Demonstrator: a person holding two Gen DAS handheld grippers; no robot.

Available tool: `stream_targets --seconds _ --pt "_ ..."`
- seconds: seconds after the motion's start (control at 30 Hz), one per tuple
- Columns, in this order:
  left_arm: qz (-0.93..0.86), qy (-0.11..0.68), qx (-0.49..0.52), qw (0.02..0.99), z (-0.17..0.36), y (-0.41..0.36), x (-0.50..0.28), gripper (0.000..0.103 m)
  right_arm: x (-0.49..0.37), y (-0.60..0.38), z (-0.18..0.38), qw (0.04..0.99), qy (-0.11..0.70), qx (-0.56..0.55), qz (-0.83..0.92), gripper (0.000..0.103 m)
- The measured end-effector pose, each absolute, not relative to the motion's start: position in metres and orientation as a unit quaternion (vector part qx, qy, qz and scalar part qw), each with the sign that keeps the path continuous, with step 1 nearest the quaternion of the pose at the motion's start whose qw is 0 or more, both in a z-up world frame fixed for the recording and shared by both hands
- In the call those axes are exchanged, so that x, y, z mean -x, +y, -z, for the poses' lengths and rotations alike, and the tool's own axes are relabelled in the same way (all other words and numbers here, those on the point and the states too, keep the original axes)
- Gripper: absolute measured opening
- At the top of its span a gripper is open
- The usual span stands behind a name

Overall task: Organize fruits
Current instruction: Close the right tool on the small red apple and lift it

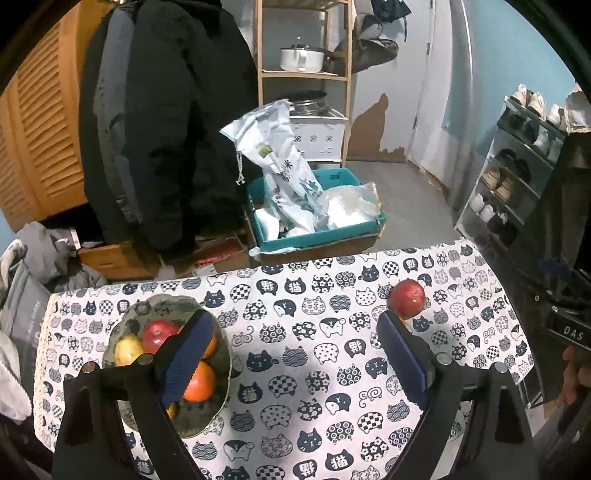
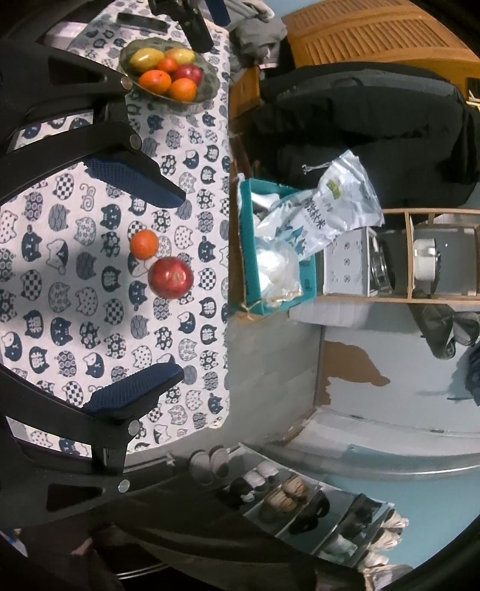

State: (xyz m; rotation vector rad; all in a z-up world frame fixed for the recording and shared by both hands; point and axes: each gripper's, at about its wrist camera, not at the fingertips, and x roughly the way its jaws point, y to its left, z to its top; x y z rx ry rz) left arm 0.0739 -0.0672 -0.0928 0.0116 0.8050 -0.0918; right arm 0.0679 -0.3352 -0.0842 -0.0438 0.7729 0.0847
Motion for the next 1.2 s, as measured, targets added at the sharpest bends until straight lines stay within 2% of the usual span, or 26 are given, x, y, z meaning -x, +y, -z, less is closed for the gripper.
stream_targets --seconds 0.27,0.93,1.2 --pt "0.041 0.417 -0.013 0.908 0.117 -0.085 -0.106 0.092 -0.093 -0.337 0.116 0.908 0.416 0.021 -0.039 0.085" --pt "0.018 0.502 -0.004 0.865 0.222 -0.096 -0.204 0.092 -0.205 -0.326 0.249 0.833 0.551 -0.016 -0.050 0.085" --pt "0.014 0.526 -0.005 0.851 0.256 -0.097 -0.226 0.092 -0.226 -0.324 0.282 0.819 0.572 -0.023 -0.041 0.085"
